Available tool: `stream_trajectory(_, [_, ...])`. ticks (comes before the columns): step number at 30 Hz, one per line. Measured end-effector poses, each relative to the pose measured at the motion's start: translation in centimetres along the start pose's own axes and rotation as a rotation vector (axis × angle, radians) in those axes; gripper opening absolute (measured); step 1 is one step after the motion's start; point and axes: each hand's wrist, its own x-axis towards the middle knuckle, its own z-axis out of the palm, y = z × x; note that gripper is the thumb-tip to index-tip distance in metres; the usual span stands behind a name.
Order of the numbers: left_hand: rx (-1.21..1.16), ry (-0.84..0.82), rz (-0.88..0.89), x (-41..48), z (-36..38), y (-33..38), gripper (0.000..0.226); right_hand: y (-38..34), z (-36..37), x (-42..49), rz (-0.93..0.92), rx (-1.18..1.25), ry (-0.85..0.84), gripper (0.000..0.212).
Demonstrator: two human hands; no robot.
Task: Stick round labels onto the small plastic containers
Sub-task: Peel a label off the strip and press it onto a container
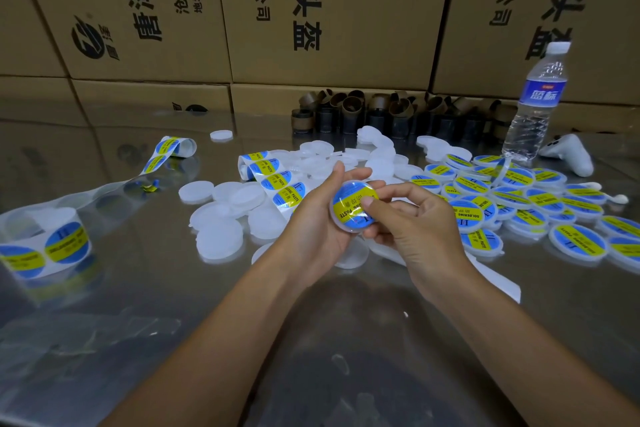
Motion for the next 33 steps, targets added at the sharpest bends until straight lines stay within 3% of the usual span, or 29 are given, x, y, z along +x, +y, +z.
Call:
stream_trajectory(5, [-0.02,-0.044,0.036,-0.11,-0.02,-0.05,0.018,0.06,-0.03,-0.02,-0.004,0.007,0.001,0.014])
stream_trajectory(17, [0.05,-0.056,0.097,-0.11,-0.05,-0.42,0.024,0.02,-0.02,-0.02,-0.008,0.008,0.017,0.012])
stream_trajectory(33, [0.153,-0.09,0.118,-0.44,0.37,-0.63,0.026,0.91,-0.34,0.01,-0.434,-0.528,0.184,0.021])
